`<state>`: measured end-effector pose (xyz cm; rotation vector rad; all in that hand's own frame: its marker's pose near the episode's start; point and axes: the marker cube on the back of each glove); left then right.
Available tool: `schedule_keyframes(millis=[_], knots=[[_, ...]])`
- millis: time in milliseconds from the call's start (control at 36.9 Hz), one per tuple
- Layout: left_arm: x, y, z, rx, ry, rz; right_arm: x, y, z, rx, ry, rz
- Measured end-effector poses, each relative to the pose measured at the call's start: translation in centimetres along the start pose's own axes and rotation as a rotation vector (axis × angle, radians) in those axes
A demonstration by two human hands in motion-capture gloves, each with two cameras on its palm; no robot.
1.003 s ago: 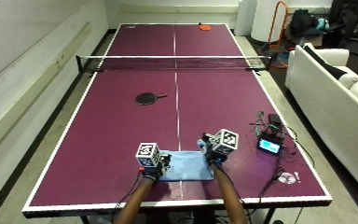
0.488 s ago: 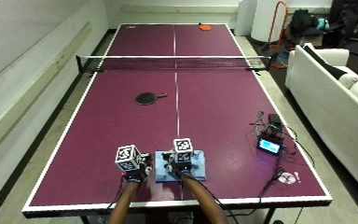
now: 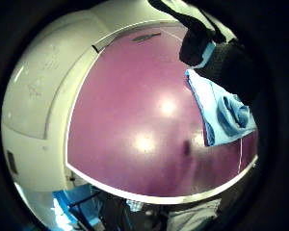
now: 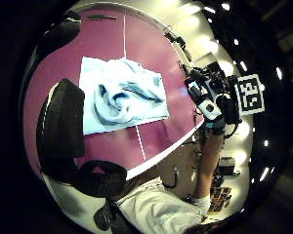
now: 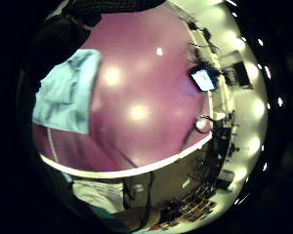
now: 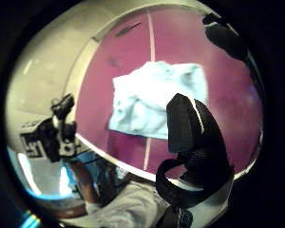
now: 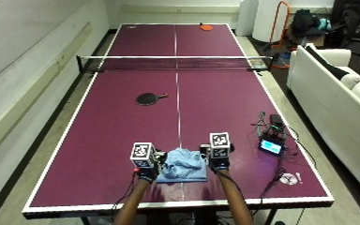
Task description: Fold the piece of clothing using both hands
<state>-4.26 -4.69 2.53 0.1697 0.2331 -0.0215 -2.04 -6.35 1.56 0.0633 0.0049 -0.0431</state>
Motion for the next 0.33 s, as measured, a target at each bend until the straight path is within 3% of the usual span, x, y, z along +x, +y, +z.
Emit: schedule_keyframes(millis=[136, 325], knots=[[1.5, -0.3, -0.4, 0.002, -0.041, 0.038, 4.7, -1.0, 1.5, 0.004, 0.083, 0.094], [2.4, -0.7, -0.5, 0.025, -0.046, 0.055, 5.9, -1.0, 2.5, 0.011, 0.050, 0.092]])
